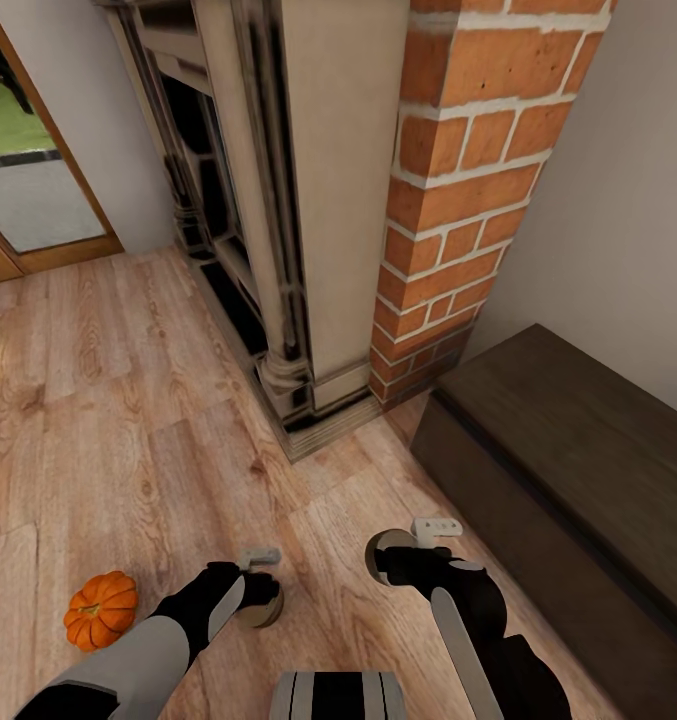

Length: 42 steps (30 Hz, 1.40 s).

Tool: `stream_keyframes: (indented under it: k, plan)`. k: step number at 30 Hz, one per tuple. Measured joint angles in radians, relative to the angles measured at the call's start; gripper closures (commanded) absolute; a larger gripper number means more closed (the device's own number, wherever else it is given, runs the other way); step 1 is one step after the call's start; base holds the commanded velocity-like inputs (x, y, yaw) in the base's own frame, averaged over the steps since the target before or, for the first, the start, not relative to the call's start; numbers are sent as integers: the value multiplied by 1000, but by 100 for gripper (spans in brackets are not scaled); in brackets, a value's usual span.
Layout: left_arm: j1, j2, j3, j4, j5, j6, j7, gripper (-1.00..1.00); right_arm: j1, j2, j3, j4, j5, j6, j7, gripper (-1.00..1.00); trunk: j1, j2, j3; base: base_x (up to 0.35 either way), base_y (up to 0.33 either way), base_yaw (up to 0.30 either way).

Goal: Place each of the two pumpkins and all three candles from the living room inside a cabinet in the living room (use any cabinet), then make sure every cabinet is closed, and position the cauldron so it is next to a table in the living room.

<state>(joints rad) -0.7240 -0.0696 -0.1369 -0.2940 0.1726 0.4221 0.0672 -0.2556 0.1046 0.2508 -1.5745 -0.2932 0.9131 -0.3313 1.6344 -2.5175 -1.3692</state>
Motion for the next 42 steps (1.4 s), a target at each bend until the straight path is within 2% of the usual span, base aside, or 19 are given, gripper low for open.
stream_keyframes:
  k: [4,7,26,28,30,34,36,42]
  plan:
    - [0,0,-1,0,0,-10,1,-100,0,0,0,0,0,0,0,100,0,0,0,0,0,0]
    - [0,0,0,0,9,-13,-1,-100,0,0,0,0,0,0,0,100,1,-1,-11,0,0,0]
    - [0,0,-1,0,-3,-13,-1,-100,3,0,3,-7,0,-10,3,100,1,-1,-12,0,0,0]
    - [0,0,-1,0,-3,-13,-1,-100,14,0,9,-7,-2,-13,4,100,1,-1,-12,0,0,0]
    - [0,-1,-1,0,-3,-13,-1,-100,25,0,33,-8,-5,-17,6,100,1,-1,-12,0,0,0]
    - [0,-1,-1,0,-3,-13,-1,-100,32,0,54,-9,-5,-20,48,100,1,-1,-12,0,0,0]
    - [0,-1,-1,0,-3,-13,-1,-100,33,-1,52,-9,-1,-21,93,100,1,-1,-12,0,0,0]
    - [0,-2,-1,0,-3,-13,-1,-100,34,-2,44,-9,4,-22,151,100,1,-1,-12,0,0,0]
